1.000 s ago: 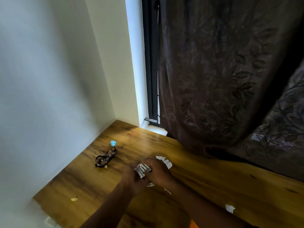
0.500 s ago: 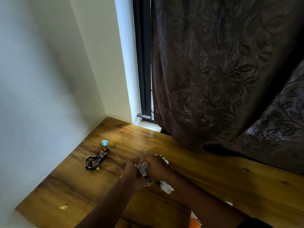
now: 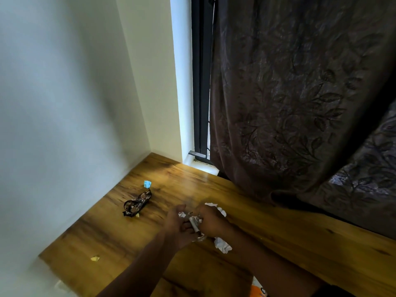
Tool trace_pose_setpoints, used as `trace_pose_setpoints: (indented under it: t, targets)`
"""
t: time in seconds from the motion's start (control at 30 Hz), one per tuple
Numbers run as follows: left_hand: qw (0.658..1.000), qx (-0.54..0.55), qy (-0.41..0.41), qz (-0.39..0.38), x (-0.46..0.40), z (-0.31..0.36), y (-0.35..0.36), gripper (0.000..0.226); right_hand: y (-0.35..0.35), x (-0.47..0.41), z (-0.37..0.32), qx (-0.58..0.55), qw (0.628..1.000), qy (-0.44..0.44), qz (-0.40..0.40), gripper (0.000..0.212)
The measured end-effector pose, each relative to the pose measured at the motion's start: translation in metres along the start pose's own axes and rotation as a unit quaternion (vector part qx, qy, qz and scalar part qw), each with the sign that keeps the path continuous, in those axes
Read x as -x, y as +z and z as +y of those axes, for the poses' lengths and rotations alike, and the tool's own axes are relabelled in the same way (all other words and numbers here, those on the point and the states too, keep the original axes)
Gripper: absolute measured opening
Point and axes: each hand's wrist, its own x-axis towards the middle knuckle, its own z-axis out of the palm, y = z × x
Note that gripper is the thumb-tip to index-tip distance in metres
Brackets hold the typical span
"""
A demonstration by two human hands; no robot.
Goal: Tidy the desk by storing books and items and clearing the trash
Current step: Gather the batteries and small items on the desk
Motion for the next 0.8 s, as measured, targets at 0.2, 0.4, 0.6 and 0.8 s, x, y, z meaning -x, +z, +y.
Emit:
trace_pose_setpoints:
  t: [0.2,0.4,0.6,0.8]
  targets:
    - [1.0,-0.021,0.007,0.013,0.004,0.003,-0.001,0.029,0.009,-0.001,0.001,0.009,0.999,0.032,0.015,0.013]
    - [0.997,-0.067,0.029,0.022,0.008,0.004,-0.003,0.024,0.01,0.001,0.001,0.05,0.992,0.1,0.062,0.021]
    - [0.933,-0.308,0.159,0.102,0.004,0.002,0.0,0.023,0.009,0.005,0.008,0.057,0.992,0.106,0.046,0.029]
    - [0.661,-0.665,0.309,0.161,-0.012,0.0,-0.024,0.019,0.026,-0.012,0.01,0.07,0.98,0.161,0.094,0.039]
